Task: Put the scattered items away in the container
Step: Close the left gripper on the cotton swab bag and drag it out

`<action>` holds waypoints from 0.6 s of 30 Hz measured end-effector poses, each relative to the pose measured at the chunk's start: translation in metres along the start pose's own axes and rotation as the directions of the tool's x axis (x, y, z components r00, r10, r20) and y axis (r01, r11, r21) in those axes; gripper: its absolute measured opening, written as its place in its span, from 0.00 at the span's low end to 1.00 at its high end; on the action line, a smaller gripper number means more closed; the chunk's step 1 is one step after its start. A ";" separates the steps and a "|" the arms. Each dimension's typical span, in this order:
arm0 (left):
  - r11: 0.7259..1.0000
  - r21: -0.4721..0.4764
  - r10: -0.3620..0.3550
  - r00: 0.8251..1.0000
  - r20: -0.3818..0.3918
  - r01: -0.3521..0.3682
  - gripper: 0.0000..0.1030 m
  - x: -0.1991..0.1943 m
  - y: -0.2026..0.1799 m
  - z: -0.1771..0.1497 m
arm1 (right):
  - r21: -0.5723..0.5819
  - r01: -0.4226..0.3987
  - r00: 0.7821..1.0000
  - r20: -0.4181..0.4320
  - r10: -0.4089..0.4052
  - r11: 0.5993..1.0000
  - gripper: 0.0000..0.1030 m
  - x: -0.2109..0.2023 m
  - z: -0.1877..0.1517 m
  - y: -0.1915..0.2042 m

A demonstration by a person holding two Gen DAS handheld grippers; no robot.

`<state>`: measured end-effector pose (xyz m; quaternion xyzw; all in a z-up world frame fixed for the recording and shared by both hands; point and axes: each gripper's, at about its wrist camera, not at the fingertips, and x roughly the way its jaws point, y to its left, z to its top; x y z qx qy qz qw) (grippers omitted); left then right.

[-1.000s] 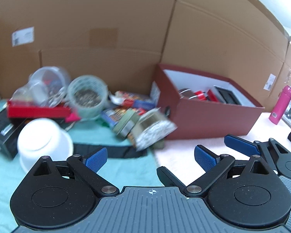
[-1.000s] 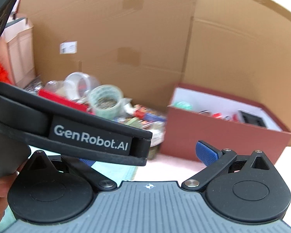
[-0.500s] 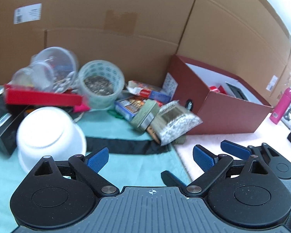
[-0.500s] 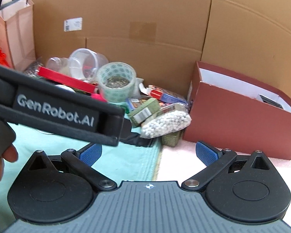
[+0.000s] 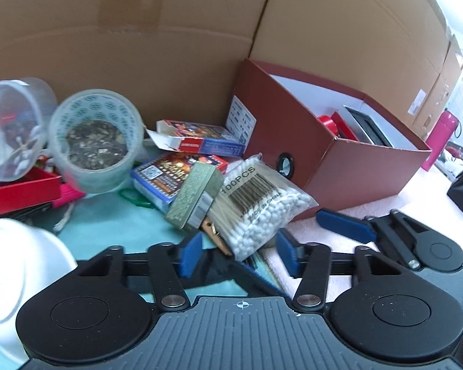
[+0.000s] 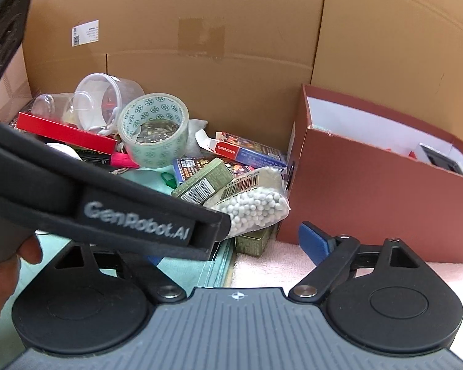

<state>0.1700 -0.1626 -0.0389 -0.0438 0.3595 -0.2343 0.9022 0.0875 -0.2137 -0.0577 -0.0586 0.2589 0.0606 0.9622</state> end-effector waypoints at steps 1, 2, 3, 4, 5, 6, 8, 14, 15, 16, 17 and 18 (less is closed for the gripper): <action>1.000 0.003 -0.006 1.000 -0.007 0.006 0.56 0.004 -0.001 0.002 | 0.006 -0.005 1.000 -0.006 0.005 1.000 0.82 0.003 0.000 -0.001; 1.000 0.008 -0.008 1.000 -0.011 0.008 0.55 0.007 -0.002 0.003 | 0.011 -0.011 1.000 -0.013 0.011 1.000 0.79 0.006 0.001 -0.002; 1.000 0.014 -0.006 1.000 -0.014 0.006 0.55 0.011 -0.003 0.004 | 0.016 -0.018 1.000 -0.018 0.018 1.000 0.76 0.008 0.002 -0.003; 1.000 0.018 -0.006 1.000 -0.018 0.007 0.56 0.014 -0.004 0.005 | 0.021 -0.022 0.999 -0.022 0.023 1.000 0.74 0.010 0.002 -0.004; 1.000 0.019 -0.011 1.000 -0.020 0.012 0.56 0.017 -0.004 0.006 | 0.025 -0.025 0.999 -0.025 0.025 0.999 0.71 0.012 0.003 -0.004; 1.000 0.017 -0.015 1.000 -0.021 0.015 0.56 0.018 -0.004 0.007 | 0.030 -0.025 0.999 -0.027 0.026 0.999 0.70 0.014 0.005 -0.005; 1.000 0.016 -0.016 1.000 -0.021 0.017 0.56 0.021 -0.004 0.007 | 0.044 -0.029 0.999 -0.029 0.030 0.999 0.69 0.017 0.006 -0.006; 1.000 -0.002 -0.020 0.999 -0.027 0.020 0.36 0.023 0.000 0.008 | 0.038 -0.026 0.999 -0.021 0.027 0.999 0.50 0.016 0.006 -0.005; 1.000 -0.001 -0.017 0.999 -0.027 0.017 0.34 0.022 0.000 0.008 | 0.027 -0.023 1.000 -0.019 0.023 0.999 0.48 0.015 0.006 -0.003; 1.000 0.006 -0.013 1.000 -0.025 0.013 0.32 0.020 -0.001 0.007 | 0.013 -0.018 1.000 -0.016 0.018 1.000 0.47 0.014 0.006 -0.001; 1.000 0.013 -0.008 1.000 -0.023 0.009 0.31 0.017 -0.002 0.006 | 0.000 -0.014 1.000 -0.012 0.014 1.000 0.46 0.012 0.006 0.002; 1.000 0.016 -0.006 1.000 -0.021 0.006 0.30 0.015 -0.003 0.005 | -0.011 -0.012 1.000 -0.008 0.012 1.000 0.45 0.009 0.006 0.003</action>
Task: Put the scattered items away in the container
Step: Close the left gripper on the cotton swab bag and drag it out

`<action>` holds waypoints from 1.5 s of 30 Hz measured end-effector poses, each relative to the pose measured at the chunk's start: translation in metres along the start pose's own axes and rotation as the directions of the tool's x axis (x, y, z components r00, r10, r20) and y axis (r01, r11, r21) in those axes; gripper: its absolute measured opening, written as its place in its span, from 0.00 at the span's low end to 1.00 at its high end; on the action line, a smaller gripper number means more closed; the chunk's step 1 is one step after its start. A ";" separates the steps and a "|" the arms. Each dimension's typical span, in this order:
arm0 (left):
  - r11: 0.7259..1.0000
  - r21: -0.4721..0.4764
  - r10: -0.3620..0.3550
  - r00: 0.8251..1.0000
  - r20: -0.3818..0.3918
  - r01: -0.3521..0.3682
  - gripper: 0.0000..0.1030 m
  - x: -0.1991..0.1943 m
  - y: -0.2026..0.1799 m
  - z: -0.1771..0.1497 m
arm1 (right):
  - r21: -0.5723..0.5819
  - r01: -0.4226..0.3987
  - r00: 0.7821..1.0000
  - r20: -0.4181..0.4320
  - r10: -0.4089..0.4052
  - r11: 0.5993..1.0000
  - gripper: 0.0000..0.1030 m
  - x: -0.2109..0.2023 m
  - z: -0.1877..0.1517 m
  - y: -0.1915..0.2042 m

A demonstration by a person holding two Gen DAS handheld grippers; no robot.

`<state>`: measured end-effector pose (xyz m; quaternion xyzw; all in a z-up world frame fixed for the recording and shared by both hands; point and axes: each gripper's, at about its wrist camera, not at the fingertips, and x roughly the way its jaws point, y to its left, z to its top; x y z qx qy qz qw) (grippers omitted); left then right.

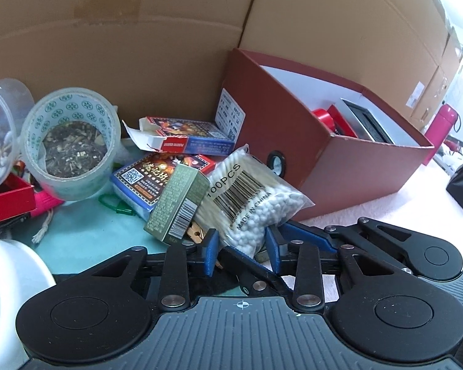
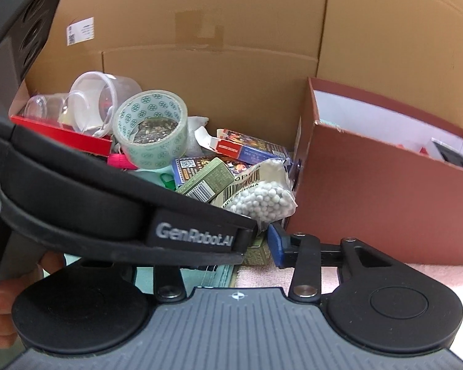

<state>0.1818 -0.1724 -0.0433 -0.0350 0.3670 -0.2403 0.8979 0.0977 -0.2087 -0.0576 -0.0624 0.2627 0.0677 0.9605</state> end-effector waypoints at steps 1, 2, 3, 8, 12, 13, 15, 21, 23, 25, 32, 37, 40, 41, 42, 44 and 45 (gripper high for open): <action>1.000 0.001 0.001 1.000 0.002 -0.001 0.30 -0.003 0.000 -0.001 | -0.008 -0.001 1.000 0.004 0.002 1.000 0.45 -0.003 0.000 0.001; 1.000 -0.002 -0.001 1.000 0.004 0.001 0.30 -0.007 -0.001 -0.003 | -0.012 -0.012 1.000 0.007 0.012 1.000 0.39 -0.007 -0.001 0.003; 1.000 -0.007 0.000 1.000 0.001 0.000 0.30 -0.012 -0.002 -0.005 | -0.014 -0.024 1.000 0.007 0.024 1.000 0.39 -0.011 -0.001 0.004; 1.000 -0.015 0.009 1.000 0.002 -0.009 0.29 -0.042 -0.009 -0.022 | -0.036 -0.069 0.998 0.008 0.070 0.997 0.39 -0.038 -0.007 0.013; 0.999 -0.002 0.046 0.999 -0.011 -0.046 0.30 -0.071 -0.017 -0.042 | -0.044 -0.134 0.991 -0.001 0.134 0.990 0.39 -0.063 -0.017 0.024; 0.999 -0.001 0.053 0.998 -0.014 -0.053 0.30 -0.078 -0.019 -0.048 | -0.040 -0.153 0.988 -0.006 0.153 0.987 0.39 -0.068 -0.019 0.027; 0.998 0.000 0.066 0.997 -0.028 -0.066 0.32 -0.088 -0.021 -0.059 | -0.029 -0.192 0.981 -0.021 0.191 0.981 0.40 -0.077 -0.023 0.032; 0.997 -0.003 0.082 0.994 -0.073 -0.082 0.39 -0.109 -0.027 -0.087 | -0.001 -0.263 0.963 -0.066 0.263 0.965 0.42 -0.095 -0.036 0.046; 0.998 -0.013 0.064 0.994 -0.088 -0.066 0.44 -0.112 -0.027 -0.095 | 0.003 -0.271 0.960 -0.075 0.271 0.962 0.45 -0.102 -0.043 0.049; 0.998 -0.034 0.048 0.994 -0.101 -0.052 0.49 -0.114 -0.026 -0.103 | 0.011 -0.282 0.955 -0.093 0.282 0.959 0.50 -0.107 -0.048 0.050; 0.996 -0.088 0.005 0.997 -0.072 -0.012 0.74 -0.132 -0.020 -0.116 | -0.003 -0.266 0.956 -0.125 0.264 0.964 0.63 -0.127 -0.071 0.048; 0.986 -0.166 -0.019 0.998 -0.057 0.009 0.75 -0.131 -0.004 -0.112 | 0.008 -0.227 0.970 -0.092 0.227 0.974 0.64 -0.137 -0.071 0.035; 0.978 -0.208 -0.033 0.996 -0.077 0.017 0.73 -0.120 0.003 -0.109 | 0.021 -0.208 0.976 -0.065 0.209 0.978 0.64 -0.136 -0.067 0.028; 0.976 -0.215 -0.043 0.996 -0.079 0.025 0.73 -0.116 0.004 -0.108 | 0.024 -0.207 0.976 -0.064 0.208 0.978 0.64 -0.135 -0.066 0.027; 0.975 -0.222 -0.050 0.996 -0.080 0.031 0.73 -0.113 0.005 -0.106 | 0.028 -0.211 0.975 -0.064 0.212 0.977 0.64 -0.133 -0.065 0.027; 0.972 -0.229 -0.062 0.995 -0.079 0.042 0.73 -0.108 0.007 -0.103 | 0.031 -0.228 0.971 -0.064 0.230 0.973 0.64 -0.127 -0.064 0.028; 0.972 -0.231 -0.063 0.995 -0.079 0.043 0.72 -0.106 0.007 -0.101 | 0.030 -0.234 0.970 -0.064 0.235 0.972 0.64 -0.125 -0.064 0.029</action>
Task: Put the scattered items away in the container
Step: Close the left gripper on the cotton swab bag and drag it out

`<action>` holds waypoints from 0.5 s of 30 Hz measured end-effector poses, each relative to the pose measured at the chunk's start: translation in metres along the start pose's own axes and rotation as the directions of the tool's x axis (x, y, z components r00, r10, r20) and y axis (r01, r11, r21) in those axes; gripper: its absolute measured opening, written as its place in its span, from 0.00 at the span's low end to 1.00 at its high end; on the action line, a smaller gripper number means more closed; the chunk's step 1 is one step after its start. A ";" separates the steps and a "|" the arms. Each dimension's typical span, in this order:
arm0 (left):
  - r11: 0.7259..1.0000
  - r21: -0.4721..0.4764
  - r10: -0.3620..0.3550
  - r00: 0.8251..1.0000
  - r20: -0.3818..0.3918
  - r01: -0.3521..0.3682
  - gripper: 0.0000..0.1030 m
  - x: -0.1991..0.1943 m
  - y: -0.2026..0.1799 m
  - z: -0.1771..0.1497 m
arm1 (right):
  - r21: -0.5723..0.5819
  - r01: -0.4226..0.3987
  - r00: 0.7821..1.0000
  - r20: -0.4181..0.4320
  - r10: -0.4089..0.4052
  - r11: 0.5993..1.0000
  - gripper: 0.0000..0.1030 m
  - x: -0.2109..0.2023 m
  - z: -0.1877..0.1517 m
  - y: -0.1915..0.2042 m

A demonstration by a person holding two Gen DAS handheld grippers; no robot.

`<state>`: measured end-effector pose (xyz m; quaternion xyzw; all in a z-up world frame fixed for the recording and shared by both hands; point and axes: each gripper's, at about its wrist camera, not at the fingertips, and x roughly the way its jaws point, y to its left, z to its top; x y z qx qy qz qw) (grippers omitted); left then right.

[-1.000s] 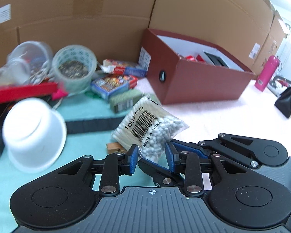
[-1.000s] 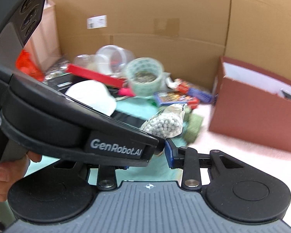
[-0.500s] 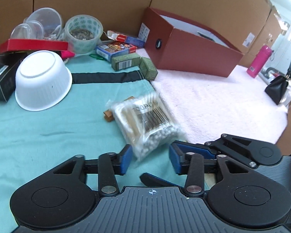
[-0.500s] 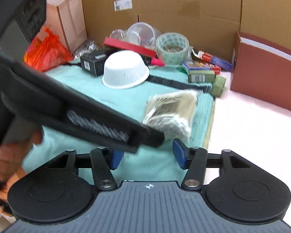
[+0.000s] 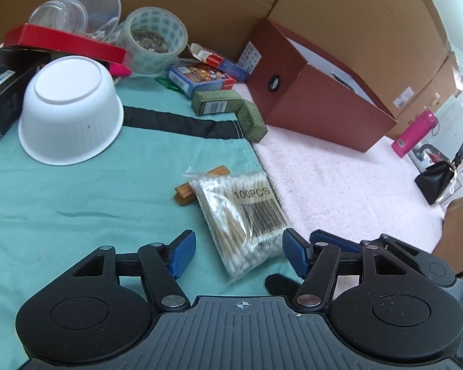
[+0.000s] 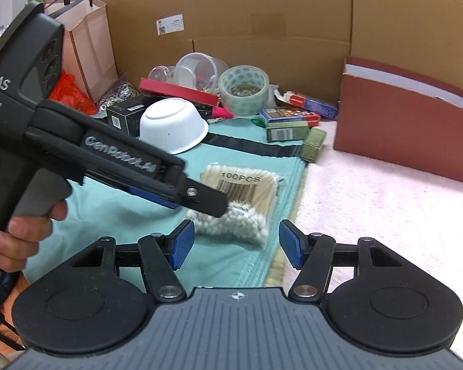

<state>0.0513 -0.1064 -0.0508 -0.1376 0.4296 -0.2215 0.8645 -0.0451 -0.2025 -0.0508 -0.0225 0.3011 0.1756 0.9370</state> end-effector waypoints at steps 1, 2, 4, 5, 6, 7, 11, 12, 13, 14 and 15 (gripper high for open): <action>1.000 0.000 0.003 1.000 0.000 -0.003 0.72 0.002 0.000 0.002 | -0.003 -0.002 1.000 0.000 0.002 1.000 0.64 0.002 0.001 0.001; 1.000 0.001 0.004 1.000 0.001 -0.004 0.72 0.004 0.000 0.004 | -0.004 -0.004 1.000 0.001 0.004 1.000 0.64 0.004 0.002 0.001; 1.000 0.004 0.006 1.000 0.000 -0.006 0.69 0.007 0.000 0.007 | 0.006 -0.011 1.000 0.005 0.011 1.000 0.64 0.009 0.005 -0.001; 1.000 0.007 0.007 1.000 -0.003 -0.007 0.68 0.009 0.000 0.008 | 0.015 -0.017 1.000 0.005 0.016 1.000 0.64 0.011 0.007 -0.003; 1.000 0.010 0.006 1.000 -0.007 -0.006 0.62 0.010 0.000 0.009 | 0.025 -0.024 1.000 0.006 0.024 0.999 0.64 0.013 0.008 -0.005; 1.000 0.015 0.002 1.000 -0.009 -0.002 0.61 0.011 -0.001 0.010 | 0.034 -0.029 1.000 0.005 0.029 0.999 0.64 0.015 0.009 -0.006; 0.999 0.039 0.022 1.000 -0.007 -0.021 0.51 0.014 -0.003 0.012 | 0.059 -0.047 0.999 -0.006 0.048 0.997 0.62 0.020 0.008 -0.011; 0.999 0.039 0.020 1.000 -0.008 -0.020 0.50 0.014 -0.002 0.012 | 0.067 -0.058 0.998 -0.010 0.059 0.996 0.60 0.020 0.007 -0.011; 0.999 0.039 0.019 1.000 -0.009 -0.019 0.50 0.014 -0.002 0.012 | 0.072 -0.067 0.998 -0.013 0.068 0.995 0.59 0.021 0.006 -0.012; 0.999 0.039 0.019 1.000 -0.010 -0.018 0.50 0.015 -0.001 0.012 | 0.075 -0.070 0.997 -0.013 0.072 0.995 0.59 0.021 0.006 -0.012; 0.999 0.038 0.020 1.000 -0.010 -0.020 0.51 0.015 -0.001 0.013 | 0.080 -0.073 0.997 -0.014 0.074 0.994 0.60 0.021 0.006 -0.013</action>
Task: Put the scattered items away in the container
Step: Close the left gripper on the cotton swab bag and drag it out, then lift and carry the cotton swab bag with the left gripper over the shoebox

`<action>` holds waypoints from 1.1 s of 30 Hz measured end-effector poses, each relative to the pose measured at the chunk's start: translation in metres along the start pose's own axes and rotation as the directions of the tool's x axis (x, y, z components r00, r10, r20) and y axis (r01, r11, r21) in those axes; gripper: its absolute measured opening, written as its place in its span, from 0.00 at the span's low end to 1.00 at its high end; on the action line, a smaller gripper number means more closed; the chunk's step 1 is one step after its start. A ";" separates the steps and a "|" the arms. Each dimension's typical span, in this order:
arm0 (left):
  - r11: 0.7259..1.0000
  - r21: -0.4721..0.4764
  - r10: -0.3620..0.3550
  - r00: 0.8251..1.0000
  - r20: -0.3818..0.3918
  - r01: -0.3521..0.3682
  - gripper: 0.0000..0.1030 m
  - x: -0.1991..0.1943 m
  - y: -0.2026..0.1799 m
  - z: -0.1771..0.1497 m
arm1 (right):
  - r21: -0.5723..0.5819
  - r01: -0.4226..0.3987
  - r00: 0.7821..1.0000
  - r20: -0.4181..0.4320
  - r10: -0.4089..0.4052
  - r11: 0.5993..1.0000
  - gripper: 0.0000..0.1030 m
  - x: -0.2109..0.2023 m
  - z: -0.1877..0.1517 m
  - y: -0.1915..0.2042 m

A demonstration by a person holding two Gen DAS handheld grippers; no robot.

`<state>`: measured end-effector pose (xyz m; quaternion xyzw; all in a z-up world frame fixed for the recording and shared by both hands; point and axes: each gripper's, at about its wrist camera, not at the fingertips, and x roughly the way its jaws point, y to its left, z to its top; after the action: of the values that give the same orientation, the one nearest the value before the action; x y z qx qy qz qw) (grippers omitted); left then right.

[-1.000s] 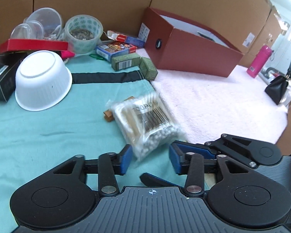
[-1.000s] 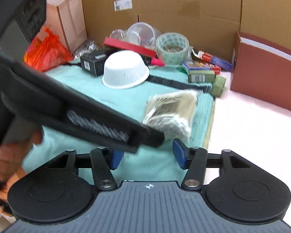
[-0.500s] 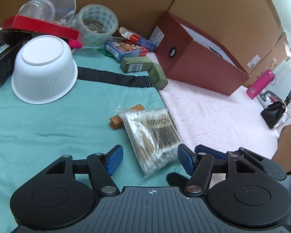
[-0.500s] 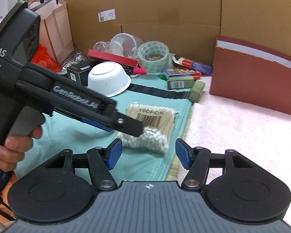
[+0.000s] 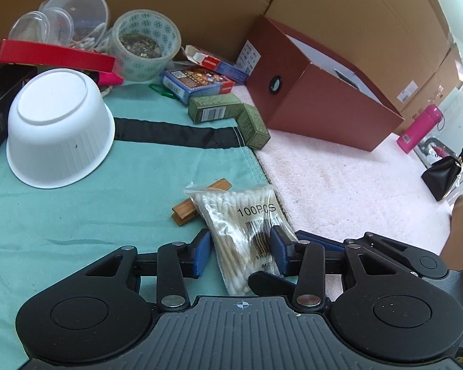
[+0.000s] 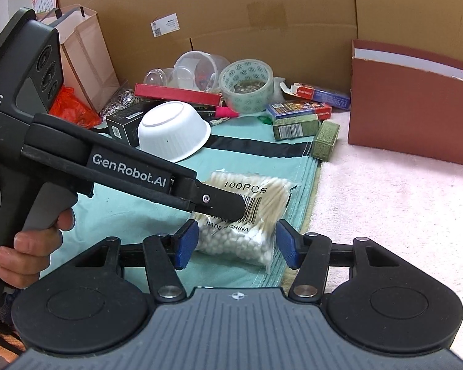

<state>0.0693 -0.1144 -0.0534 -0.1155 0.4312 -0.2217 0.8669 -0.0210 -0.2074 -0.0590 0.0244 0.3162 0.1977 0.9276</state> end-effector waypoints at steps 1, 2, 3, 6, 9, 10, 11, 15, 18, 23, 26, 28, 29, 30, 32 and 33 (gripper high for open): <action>1.000 -0.003 0.004 1.000 0.001 -0.004 0.52 0.001 0.001 0.000 | 0.010 -0.004 1.000 -0.001 0.004 1.000 0.60 0.001 0.000 -0.001; 1.000 -0.004 0.005 1.000 0.000 -0.005 0.52 0.002 0.001 0.000 | 0.022 -0.009 1.000 -0.004 0.009 1.000 0.61 0.002 0.000 -0.003; 1.000 -0.003 0.006 1.000 0.002 -0.006 0.50 0.002 0.002 0.000 | 0.032 -0.017 1.000 -0.007 0.017 0.999 0.62 0.003 -0.001 -0.004; 1.000 0.003 0.000 1.000 0.007 0.000 0.42 0.003 0.002 -0.001 | 0.050 -0.030 1.000 -0.007 0.030 0.998 0.59 0.006 -0.002 -0.006; 1.000 0.025 0.008 1.000 0.009 -0.008 0.37 0.001 -0.002 -0.001 | 0.024 -0.030 1.000 -0.008 0.030 0.999 0.53 0.004 -0.001 -0.003; 0.999 0.041 0.015 1.000 0.011 -0.016 0.35 0.000 -0.006 -0.002 | 0.023 -0.029 1.000 -0.008 0.030 0.999 0.52 0.003 -0.001 -0.003; 0.998 0.055 0.023 1.000 0.013 -0.024 0.35 -0.001 -0.009 -0.003 | 0.024 -0.030 1.000 -0.008 0.030 0.999 0.49 0.002 -0.001 -0.003; 0.995 0.087 0.038 0.999 0.016 -0.040 0.29 -0.008 -0.020 -0.004 | 0.029 -0.025 1.000 -0.005 0.025 0.999 0.40 -0.006 -0.002 -0.005; 0.995 0.093 0.029 0.999 0.027 -0.031 0.29 -0.014 -0.026 -0.002 | 0.022 -0.021 1.000 0.011 0.020 1.000 0.39 -0.014 -0.001 -0.006; 0.992 0.128 0.008 0.996 0.092 -0.020 0.29 -0.029 -0.048 0.014 | -0.004 0.006 0.996 0.085 -0.006 1.000 0.39 -0.034 0.013 -0.010; 0.986 0.164 -0.010 0.991 0.136 -0.013 0.29 -0.033 -0.065 0.030 | -0.021 0.035 0.989 0.142 -0.031 0.999 0.39 -0.046 0.026 -0.017; 0.982 0.186 -0.019 0.986 0.163 -0.011 0.30 -0.034 -0.078 0.042 | -0.028 0.058 0.982 0.180 -0.053 0.998 0.39 -0.053 0.036 -0.023; 0.980 0.200 -0.026 0.984 0.177 -0.010 0.30 -0.035 -0.085 0.049 | -0.029 0.070 0.978 0.199 -0.063 0.997 0.39 -0.055 0.041 -0.027; 0.977 0.213 -0.034 0.981 0.189 -0.007 0.30 -0.034 -0.091 0.056 | -0.030 0.083 0.973 0.218 -0.074 0.996 0.39 -0.058 0.046 -0.031; 0.972 0.236 -0.049 0.976 0.213 -0.002 0.30 -0.033 -0.104 0.071 | -0.031 0.109 0.962 0.255 -0.098 0.994 0.39 -0.064 0.057 -0.040; 0.968 0.251 -0.056 0.973 0.224 -0.002 0.30 -0.032 -0.112 0.078 | -0.031 0.123 0.956 0.272 -0.110 0.992 0.39 -0.066 0.063 -0.045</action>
<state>0.0831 -0.1960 0.0592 -0.0365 0.2953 -0.2712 0.9154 -0.0156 -0.2690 0.0214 0.0102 0.1829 0.1452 0.9723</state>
